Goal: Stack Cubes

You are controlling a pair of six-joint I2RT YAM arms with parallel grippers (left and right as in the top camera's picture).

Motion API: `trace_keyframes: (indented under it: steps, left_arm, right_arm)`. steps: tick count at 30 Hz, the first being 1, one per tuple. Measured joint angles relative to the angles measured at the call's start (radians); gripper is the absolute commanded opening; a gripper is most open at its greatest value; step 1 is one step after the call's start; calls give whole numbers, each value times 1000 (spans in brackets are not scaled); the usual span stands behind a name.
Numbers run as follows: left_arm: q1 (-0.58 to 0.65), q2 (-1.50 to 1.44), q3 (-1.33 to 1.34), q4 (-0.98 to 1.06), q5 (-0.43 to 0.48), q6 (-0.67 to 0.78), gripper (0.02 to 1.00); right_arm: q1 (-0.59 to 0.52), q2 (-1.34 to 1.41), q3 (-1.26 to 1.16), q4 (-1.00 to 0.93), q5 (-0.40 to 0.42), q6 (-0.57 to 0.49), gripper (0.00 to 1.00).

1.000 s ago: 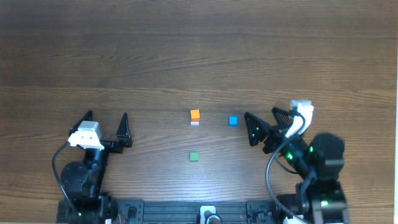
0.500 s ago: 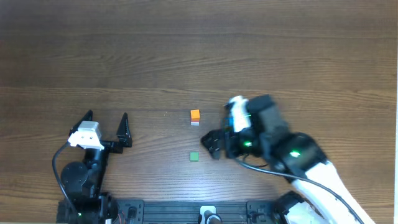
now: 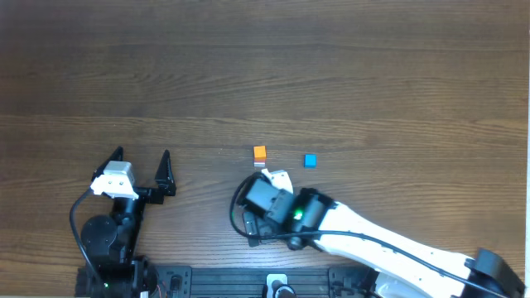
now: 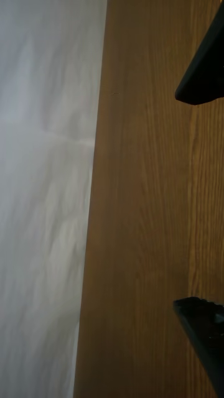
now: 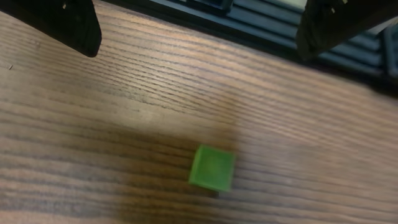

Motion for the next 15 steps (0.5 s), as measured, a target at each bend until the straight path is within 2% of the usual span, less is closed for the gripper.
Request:
trace_keyframes:
  steps: [15]
  left_arm:
    - [0,0,0,0,0,0,1000]
  right_arm:
    - [32,282,126,6,123,235,993]
